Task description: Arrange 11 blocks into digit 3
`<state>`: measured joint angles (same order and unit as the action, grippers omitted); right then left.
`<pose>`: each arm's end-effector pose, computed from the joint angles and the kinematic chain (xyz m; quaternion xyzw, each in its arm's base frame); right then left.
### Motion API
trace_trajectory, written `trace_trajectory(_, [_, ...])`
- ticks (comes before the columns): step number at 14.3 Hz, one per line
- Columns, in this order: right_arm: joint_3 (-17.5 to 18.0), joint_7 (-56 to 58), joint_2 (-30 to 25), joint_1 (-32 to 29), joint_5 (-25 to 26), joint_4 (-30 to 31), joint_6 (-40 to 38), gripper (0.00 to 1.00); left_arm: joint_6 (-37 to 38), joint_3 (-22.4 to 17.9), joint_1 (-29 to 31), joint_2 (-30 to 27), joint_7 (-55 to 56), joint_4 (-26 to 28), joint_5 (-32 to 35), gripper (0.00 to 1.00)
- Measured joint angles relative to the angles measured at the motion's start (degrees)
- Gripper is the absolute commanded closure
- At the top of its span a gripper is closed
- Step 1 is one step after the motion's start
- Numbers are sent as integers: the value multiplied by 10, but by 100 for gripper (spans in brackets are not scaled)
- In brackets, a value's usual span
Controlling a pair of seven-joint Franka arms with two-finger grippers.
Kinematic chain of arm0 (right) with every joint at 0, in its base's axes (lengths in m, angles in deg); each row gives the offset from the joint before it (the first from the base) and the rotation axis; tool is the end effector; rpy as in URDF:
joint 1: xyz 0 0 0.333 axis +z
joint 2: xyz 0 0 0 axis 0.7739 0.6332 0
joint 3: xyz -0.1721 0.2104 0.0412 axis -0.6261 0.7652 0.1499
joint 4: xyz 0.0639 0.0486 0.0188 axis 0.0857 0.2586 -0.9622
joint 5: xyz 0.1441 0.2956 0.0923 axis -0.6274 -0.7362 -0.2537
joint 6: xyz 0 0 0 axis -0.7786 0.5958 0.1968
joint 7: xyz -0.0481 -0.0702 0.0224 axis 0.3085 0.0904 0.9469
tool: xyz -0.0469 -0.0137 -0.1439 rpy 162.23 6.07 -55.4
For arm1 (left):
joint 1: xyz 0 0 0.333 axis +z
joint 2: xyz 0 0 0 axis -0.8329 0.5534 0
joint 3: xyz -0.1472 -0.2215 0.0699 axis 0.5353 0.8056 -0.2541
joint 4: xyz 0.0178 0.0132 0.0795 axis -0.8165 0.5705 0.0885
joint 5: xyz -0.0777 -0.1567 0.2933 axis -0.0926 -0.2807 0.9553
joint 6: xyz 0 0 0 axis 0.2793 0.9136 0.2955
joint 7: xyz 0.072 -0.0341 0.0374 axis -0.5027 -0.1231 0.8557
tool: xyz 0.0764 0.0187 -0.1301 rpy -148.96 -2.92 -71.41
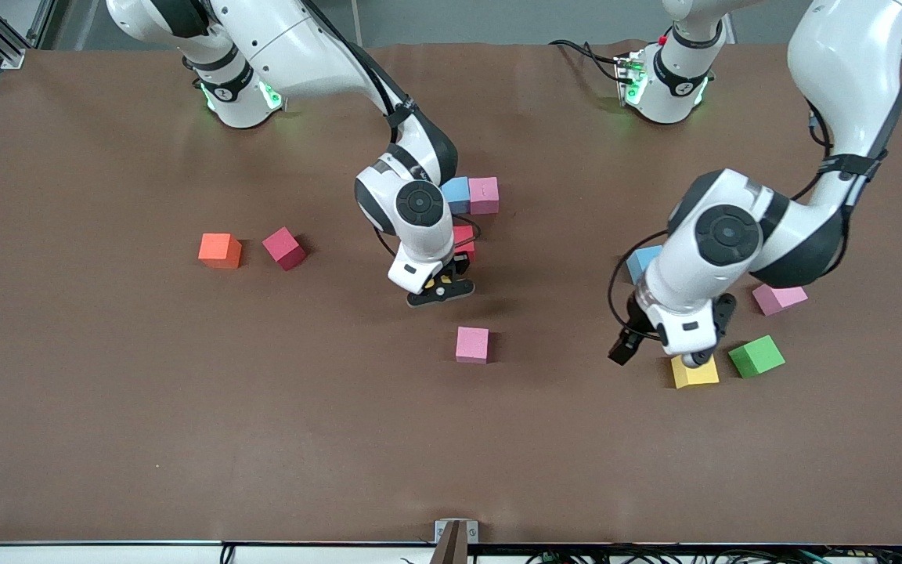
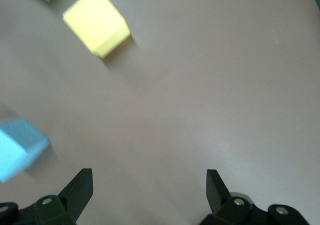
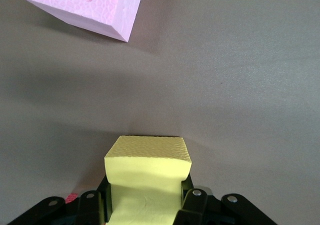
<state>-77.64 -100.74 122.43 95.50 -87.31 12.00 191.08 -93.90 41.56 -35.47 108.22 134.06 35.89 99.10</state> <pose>0.4553 0.4429 0.1792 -0.9937 -0.1109 0.0085 0.0130 0.5857 -0.1869 0.3084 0.9029 0.4283 0.0277 0.0229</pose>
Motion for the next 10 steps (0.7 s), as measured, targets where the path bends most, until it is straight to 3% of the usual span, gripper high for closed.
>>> trace_trajectory(5, [-1, -8, -1, 3, 1, 5, 1, 99, 1, 0, 60, 32, -183, -12, 0, 0])
trace_trajectory(10, [-6, -8, -4, 3, 5, 8, 2, 99, -1, 4, 18, 85, -193, -63, -9, 0])
